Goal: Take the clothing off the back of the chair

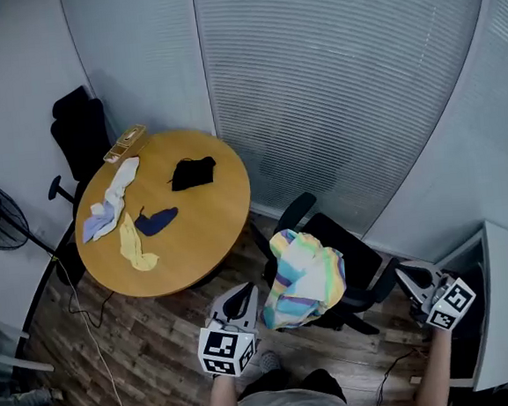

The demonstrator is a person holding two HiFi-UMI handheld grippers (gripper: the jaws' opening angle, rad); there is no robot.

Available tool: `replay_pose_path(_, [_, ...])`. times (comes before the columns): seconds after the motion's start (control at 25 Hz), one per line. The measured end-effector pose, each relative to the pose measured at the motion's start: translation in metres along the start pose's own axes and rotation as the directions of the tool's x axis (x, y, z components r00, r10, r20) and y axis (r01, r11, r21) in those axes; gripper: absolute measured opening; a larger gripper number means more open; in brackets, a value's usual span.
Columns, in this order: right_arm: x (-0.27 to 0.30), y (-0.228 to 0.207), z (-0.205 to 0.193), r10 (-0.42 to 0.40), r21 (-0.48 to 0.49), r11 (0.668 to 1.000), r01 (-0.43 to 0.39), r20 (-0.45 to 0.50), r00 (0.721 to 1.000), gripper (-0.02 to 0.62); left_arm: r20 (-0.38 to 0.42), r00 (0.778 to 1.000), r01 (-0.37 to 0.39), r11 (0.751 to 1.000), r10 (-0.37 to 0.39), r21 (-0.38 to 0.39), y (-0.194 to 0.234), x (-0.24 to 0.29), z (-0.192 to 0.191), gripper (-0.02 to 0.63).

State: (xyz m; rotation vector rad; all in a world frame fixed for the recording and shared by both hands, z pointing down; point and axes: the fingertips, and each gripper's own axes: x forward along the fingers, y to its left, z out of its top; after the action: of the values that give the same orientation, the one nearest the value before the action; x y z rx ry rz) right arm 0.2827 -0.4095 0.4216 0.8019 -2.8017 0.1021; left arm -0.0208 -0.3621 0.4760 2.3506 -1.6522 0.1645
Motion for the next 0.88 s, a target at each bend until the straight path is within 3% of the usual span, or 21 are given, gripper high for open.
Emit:
replay_pose_path(0.08, [0.024,0.001,0.002,0.123,-0.044,0.991,-0.124,-0.03,0.992,0.023,0.005,1.0,0.006,1.0,-0.005,-0.004,-0.002,0.0,0.0,0.029])
replay_pose_path(0.16, [0.049,0.004,-0.001,0.251,-0.074,0.964,-0.256,-0.07,0.965,0.023,0.01,1.0,0.008,1.0,-0.008,-0.019,-0.004,-0.001,0.0,0.03])
replay_pose_path(0.24, [0.069,0.008,-0.005,0.372,-0.079,0.921,-0.381,-0.108,0.922,0.023,0.017,1.0,0.006,0.999,-0.006,-0.039,-0.008,-0.002,-0.001,0.031])
replay_pose_path(0.4, [0.099,0.017,-0.014,0.564,-0.067,0.812,-0.58,-0.169,0.809,0.025,0.035,0.999,-0.027,0.996,0.03,-0.085,-0.013,-0.006,-0.002,0.031])
replay_pose_path(0.68, [0.131,0.024,-0.014,0.762,-0.081,0.618,-0.782,-0.184,0.621,0.025,0.044,0.989,-0.135,0.984,0.141,-0.112,-0.024,-0.01,-0.013,0.031])
replay_pose_path(0.88, [0.142,0.026,-0.012,0.838,-0.092,0.515,-0.852,-0.158,0.523,0.026,0.061,0.984,-0.162,0.98,0.17,-0.115,-0.035,-0.008,-0.019,0.032])
